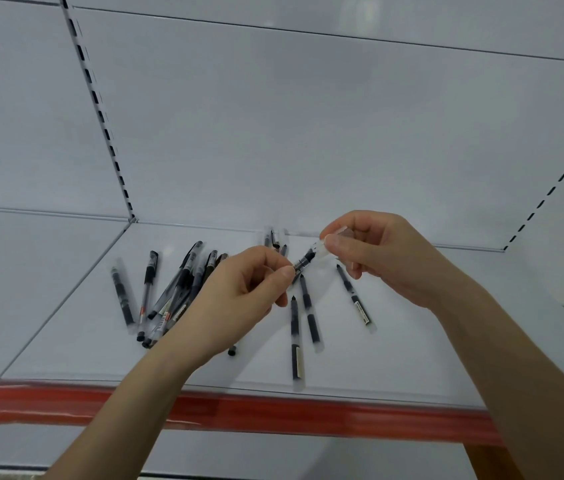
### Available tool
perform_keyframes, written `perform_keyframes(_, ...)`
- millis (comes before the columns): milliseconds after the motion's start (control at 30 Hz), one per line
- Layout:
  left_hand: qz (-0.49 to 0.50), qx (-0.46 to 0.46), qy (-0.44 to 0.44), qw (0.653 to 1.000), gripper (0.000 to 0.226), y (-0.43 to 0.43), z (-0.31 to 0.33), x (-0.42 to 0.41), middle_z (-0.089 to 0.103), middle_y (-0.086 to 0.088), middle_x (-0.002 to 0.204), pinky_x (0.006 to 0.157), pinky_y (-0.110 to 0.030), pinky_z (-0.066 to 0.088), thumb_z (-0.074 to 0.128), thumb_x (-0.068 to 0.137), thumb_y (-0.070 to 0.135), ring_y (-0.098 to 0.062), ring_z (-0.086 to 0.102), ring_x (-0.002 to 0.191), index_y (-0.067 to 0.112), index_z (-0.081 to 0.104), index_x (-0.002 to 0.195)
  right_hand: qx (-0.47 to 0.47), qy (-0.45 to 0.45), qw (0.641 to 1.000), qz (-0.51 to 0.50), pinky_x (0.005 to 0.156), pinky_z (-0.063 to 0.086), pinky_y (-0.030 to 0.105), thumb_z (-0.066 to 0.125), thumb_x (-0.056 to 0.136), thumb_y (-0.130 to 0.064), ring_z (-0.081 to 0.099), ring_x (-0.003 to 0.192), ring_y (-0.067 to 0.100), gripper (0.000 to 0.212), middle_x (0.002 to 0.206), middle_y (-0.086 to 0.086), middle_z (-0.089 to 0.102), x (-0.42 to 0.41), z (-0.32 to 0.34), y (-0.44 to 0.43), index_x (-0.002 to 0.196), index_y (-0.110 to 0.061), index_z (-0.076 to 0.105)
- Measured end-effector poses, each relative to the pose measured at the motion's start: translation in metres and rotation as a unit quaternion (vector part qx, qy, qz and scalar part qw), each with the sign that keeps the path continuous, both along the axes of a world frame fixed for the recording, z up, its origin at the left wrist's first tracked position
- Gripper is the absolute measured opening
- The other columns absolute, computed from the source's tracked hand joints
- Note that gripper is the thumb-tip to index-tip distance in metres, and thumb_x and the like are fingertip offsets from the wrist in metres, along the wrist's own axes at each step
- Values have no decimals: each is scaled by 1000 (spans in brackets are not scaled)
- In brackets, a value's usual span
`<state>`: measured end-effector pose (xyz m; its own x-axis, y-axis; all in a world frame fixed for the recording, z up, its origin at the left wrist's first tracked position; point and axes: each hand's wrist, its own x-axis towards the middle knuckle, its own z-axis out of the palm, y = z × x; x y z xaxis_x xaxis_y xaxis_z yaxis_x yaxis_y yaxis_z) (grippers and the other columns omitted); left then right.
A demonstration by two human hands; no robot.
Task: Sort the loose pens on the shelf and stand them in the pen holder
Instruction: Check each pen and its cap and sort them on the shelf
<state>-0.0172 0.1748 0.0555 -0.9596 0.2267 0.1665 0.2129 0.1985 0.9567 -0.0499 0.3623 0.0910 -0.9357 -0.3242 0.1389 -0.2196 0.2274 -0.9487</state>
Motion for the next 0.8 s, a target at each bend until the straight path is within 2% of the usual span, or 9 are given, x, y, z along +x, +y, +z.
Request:
perform_keyframes(200,10,14,-8,1000,15,-1,-1,-3,58,6,55,42,-10,32,52,90,14,-4,41,42,19,59,77,-63,-47,997,17,53,44,17,74,71,-12,47,51,8,11,58,-10,55,-4,-5,2,76,-21,70)
perform_keyframes(300,21,19,-7,1000,13,-3,-1,-4,59,6,54,41,-11,31,52,90,14,-4,40,41,17,60,79,-105,-35,994,-4,53,45,16,71,69,-16,49,52,8,12,59,-7,54,-5,-4,6,79,-21,71)
perform_keyframes(400,34,29,-8,999,12,-5,-1,-4,59,5,55,41,-10,32,52,90,14,-3,40,40,14,60,80,-39,61,996,-57,55,46,14,66,78,-4,51,53,2,19,62,-9,56,-5,-4,4,84,-22,68)
perform_keyframes(533,38,31,-7,999,12,-4,1,-3,59,5,54,40,-11,31,52,90,13,-3,40,40,14,60,81,11,151,983,-104,59,46,12,69,77,-2,51,60,-1,27,68,-12,53,-4,-7,-2,81,-28,66)
perform_keyframes(700,37,33,-4,999,13,-3,1,-3,59,3,55,40,-11,31,52,90,11,-4,39,40,12,59,80,29,178,978,-109,58,43,9,69,78,-3,50,59,0,28,62,-22,55,-2,-11,-6,78,-31,65)
perform_keyframes(767,36,34,-5,999,12,-3,1,-3,59,3,55,40,-11,31,52,90,11,-4,39,40,12,59,80,20,161,981,-102,61,47,12,66,81,-5,53,64,0,18,66,-21,57,-2,-11,-6,82,-24,67)
perform_keyframes(800,36,35,-7,999,12,-3,1,-3,59,3,55,40,-12,32,52,90,12,-4,40,40,12,59,80,4,138,986,-90,64,50,14,64,83,-6,56,68,0,9,70,-20,60,-2,-10,-5,86,-15,66)
